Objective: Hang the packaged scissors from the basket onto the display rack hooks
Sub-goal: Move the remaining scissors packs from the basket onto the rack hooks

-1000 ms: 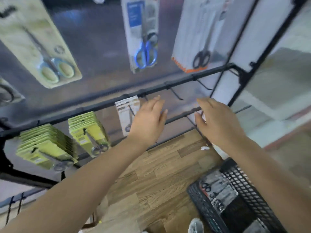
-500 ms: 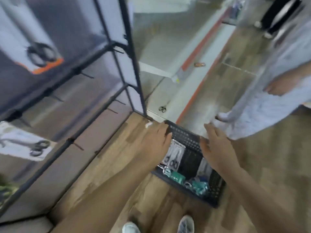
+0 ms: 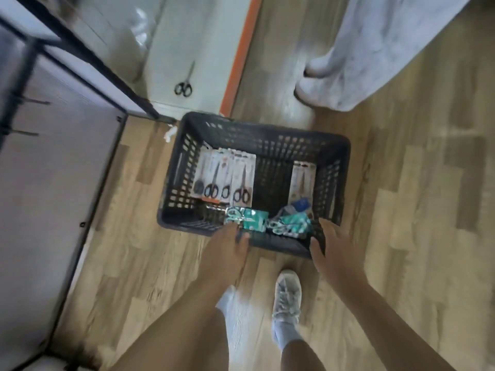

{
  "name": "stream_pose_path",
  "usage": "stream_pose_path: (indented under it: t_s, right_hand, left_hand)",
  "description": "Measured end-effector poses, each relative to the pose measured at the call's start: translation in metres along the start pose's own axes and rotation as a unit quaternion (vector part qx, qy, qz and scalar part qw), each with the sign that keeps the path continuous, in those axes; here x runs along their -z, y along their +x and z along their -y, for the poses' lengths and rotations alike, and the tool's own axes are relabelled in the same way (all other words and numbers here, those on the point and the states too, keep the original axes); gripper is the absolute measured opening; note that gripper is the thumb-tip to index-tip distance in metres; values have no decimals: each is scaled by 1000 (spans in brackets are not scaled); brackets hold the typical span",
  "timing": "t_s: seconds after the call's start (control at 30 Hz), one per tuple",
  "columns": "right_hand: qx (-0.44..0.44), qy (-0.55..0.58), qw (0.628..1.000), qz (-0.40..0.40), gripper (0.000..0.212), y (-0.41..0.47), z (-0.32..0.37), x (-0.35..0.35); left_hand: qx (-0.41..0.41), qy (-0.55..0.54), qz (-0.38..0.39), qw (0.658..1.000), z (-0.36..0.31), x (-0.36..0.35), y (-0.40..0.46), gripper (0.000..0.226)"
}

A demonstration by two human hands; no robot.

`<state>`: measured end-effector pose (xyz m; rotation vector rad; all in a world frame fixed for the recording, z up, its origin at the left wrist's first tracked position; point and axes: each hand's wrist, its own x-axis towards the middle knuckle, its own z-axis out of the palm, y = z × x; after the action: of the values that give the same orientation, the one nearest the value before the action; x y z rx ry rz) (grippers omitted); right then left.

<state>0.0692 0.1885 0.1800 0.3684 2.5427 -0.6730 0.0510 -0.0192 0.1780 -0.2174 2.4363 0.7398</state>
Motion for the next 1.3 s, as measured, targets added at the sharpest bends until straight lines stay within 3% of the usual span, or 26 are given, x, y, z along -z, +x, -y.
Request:
stream_pose_path:
  t_s: [0.17,0.47,0.6,0.7,0.93,1.03,1.17,1.3]
  right_hand:
    - [-85,54,995,26,48,18,-21,-50]
    - [-129,79,988,-10,49,90,10,-81]
    - [-107,80,990,-43,49,128,17,-84]
    - [-100,64,991,-54,46,156,6,-95]
    - [-53,1,992,-114,47,224,-39,-166]
    - [-28,-45,992,-115,53,259,-64,-194]
    - [-2,-120,987,-104,58,310,-98,-218]
    - [-20,-103,984,-142,58,347,-108,-230]
  left_hand:
    - [48,3,58,997,40,-28,37,50]
    - [14,36,58,998,63,4,122,39]
    - [-26,52,31,998,66,9,166,38]
    - [-8,28,21,999,69,-4,195,37]
    - [-22,-15,22,999,103,-84,253,51]
    - [-45,14,13,999,120,-120,291,52]
    - [-9,54,-15,998,138,-155,331,64]
    - [-4,107,-52,993,146,-175,350,67]
